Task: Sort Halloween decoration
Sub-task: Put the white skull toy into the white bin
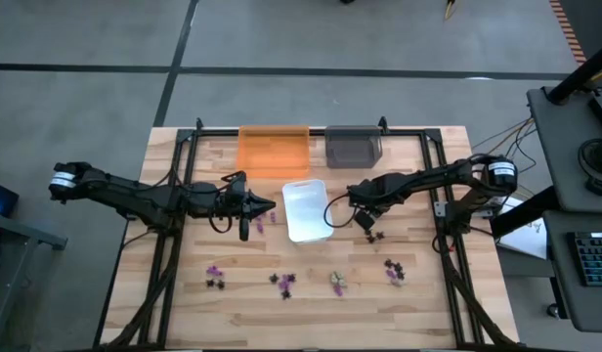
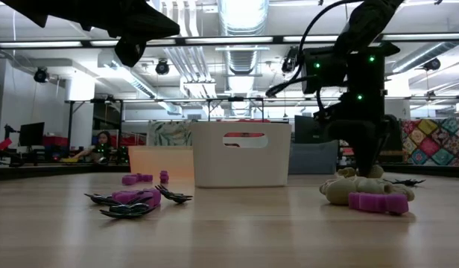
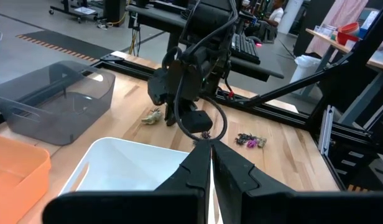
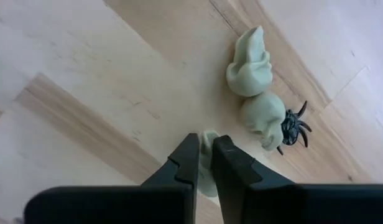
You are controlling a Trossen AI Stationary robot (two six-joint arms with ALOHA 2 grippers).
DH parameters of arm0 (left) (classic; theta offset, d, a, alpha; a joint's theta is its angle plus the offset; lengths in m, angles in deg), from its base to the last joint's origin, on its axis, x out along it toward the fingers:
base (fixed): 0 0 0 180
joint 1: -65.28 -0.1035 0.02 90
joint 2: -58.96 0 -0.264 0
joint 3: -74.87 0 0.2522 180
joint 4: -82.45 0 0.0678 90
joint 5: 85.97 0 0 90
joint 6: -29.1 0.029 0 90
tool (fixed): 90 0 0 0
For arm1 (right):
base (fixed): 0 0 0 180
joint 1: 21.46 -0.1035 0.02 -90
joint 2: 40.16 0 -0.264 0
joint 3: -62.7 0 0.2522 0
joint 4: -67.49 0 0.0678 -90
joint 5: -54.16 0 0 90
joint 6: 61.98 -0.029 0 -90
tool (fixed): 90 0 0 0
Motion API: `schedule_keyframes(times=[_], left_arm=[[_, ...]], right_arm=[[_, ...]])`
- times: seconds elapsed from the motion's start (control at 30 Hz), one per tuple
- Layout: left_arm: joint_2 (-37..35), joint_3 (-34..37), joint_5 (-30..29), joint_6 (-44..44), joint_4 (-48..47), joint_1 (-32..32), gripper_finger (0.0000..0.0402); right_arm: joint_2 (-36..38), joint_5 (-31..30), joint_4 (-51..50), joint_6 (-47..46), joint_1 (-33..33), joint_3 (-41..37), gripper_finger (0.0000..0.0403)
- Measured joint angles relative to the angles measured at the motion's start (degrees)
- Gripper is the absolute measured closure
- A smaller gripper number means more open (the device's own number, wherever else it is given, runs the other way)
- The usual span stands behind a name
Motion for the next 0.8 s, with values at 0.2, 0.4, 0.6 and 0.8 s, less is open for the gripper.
schedule_keyframes(times=[0.2, 0.4, 0.6, 0.8], left_arm=[[0.0, 0.0, 0.0, -0.1, 0.0, 0.0, 0.0402], [0.0, 0.0, 0.0, -0.2, 0.0, 0.0, 0.0402], [0.0, 0.0, 0.0, -0.2, 0.0, 0.0, 0.0402], [0.0, 0.0, 0.0, -0.2, 0.0, 0.0, 0.0402]], right_arm=[[3.1, 0.2, 0.0, 0.1, 0.0, 0.0, 0.0377], [6.7, 0.5, -0.2, 1.0, 0.0, 0.0, 0.0377], [9.2, 3.7, -0.5, 19.1, -0.4, 0.0, 0.0376], [9.6, 3.2, -0.4, 25.6, -0.4, 0.0, 0.0351]])
